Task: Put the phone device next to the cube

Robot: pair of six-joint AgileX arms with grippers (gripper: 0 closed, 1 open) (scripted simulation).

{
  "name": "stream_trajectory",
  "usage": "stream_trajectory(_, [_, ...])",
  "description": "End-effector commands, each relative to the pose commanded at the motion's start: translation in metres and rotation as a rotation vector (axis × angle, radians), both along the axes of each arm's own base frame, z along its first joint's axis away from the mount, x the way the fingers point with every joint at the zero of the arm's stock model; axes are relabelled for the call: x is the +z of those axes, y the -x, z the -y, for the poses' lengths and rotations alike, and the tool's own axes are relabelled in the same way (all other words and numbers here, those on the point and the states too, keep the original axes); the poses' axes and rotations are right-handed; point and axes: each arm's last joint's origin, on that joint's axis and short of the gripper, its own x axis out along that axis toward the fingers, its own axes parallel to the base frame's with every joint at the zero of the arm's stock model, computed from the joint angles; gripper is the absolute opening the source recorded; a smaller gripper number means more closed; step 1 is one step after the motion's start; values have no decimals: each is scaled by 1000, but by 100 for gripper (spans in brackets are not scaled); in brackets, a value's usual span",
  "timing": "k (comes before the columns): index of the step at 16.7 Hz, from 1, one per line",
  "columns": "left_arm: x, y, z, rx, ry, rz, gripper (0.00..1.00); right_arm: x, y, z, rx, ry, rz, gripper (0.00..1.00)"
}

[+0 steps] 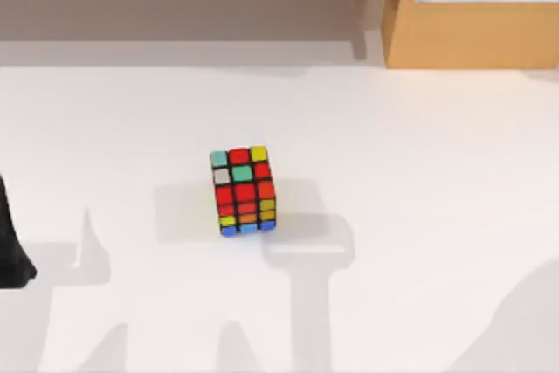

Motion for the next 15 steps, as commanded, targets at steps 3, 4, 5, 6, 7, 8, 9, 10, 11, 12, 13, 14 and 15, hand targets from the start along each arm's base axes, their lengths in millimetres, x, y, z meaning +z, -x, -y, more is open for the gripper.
stream_trajectory(3, [0,0,0,0,0,0,100,0,0,0,0,0,0,0])
stream_trajectory(4, [0,0,0,0,0,0,100,0,0,0,0,0,0,0])
stream_trajectory(5, [0,0,0,0,0,0,100,0,0,0,0,0,0,0])
stream_trajectory(6, [0,0,0,0,0,0,100,8,0,0,2,12,12,0])
stream_trajectory(7, [0,0,0,0,0,0,100,9,-1,0,2,12,13,0])
stream_trajectory(8, [0,0,0,0,0,0,100,12,-1,0,2,12,12,0])
stream_trajectory(9, [0,0,0,0,0,0,100,15,-1,0,2,12,11,0])
stream_trajectory(10, [0,0,0,0,0,0,100,17,0,0,2,11,11,0])
stream_trajectory(11, [0,0,0,0,0,0,100,20,0,0,2,12,11,0])
stream_trajectory(12, [0,0,0,0,0,0,100,23,0,0,2,10,8,0])
stream_trajectory(13, [0,0,0,0,0,0,100,27,0,0,2,11,10,0])
stream_trajectory(14, [0,0,0,0,0,0,100,28,0,0,2,12,12,0])
stream_trajectory(15, [0,0,0,0,0,0,100,28,0,0,2,12,12,0])
